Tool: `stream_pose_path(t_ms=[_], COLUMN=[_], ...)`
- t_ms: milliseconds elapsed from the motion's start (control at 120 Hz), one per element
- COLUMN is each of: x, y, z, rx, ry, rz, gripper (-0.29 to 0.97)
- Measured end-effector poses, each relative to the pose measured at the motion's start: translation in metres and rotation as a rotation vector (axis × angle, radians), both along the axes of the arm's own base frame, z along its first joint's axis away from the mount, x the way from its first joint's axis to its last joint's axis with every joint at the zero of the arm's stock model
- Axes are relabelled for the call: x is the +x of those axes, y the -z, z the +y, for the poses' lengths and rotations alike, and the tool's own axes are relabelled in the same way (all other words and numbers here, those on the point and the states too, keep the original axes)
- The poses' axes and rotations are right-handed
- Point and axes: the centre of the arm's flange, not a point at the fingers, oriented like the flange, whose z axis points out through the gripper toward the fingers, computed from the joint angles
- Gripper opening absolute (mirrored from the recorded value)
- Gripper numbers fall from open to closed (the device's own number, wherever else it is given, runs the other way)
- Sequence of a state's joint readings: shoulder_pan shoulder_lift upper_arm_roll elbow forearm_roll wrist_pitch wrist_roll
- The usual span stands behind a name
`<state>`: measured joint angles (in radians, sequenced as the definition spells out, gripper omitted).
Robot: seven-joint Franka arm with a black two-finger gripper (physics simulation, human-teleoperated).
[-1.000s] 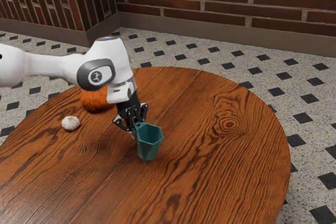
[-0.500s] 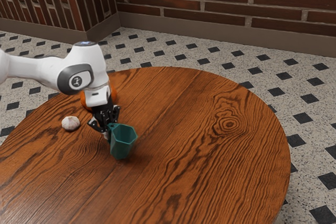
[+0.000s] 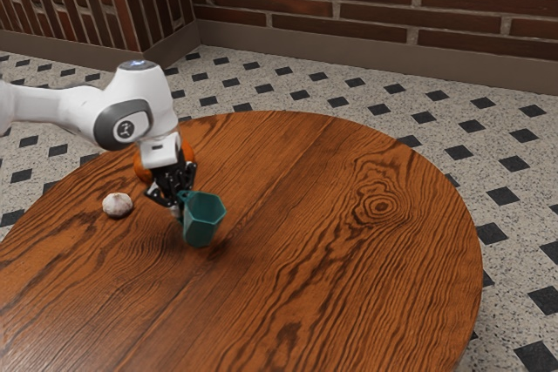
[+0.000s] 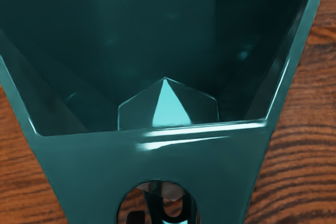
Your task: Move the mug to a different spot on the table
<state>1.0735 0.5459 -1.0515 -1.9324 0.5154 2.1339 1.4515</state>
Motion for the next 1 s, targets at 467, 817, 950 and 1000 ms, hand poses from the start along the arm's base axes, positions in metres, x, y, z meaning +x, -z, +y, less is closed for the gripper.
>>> stream_pose_path(t_ms=[467, 817, 950, 1000], x=[0.001, 0.020, 0.033, 0.035], y=[0.005, -0.051, -0.107, -0.125], z=[0.009, -0.012, -0.011, -0.013], rx=[-0.017, -0.012, 0.022, 0.042], ry=[-0.024, -0.005, -0.050, -0.076], rz=[-0.005, -0.100, -0.186, -0.213], gripper=[0.53, 0.65, 0.66, 0.67])
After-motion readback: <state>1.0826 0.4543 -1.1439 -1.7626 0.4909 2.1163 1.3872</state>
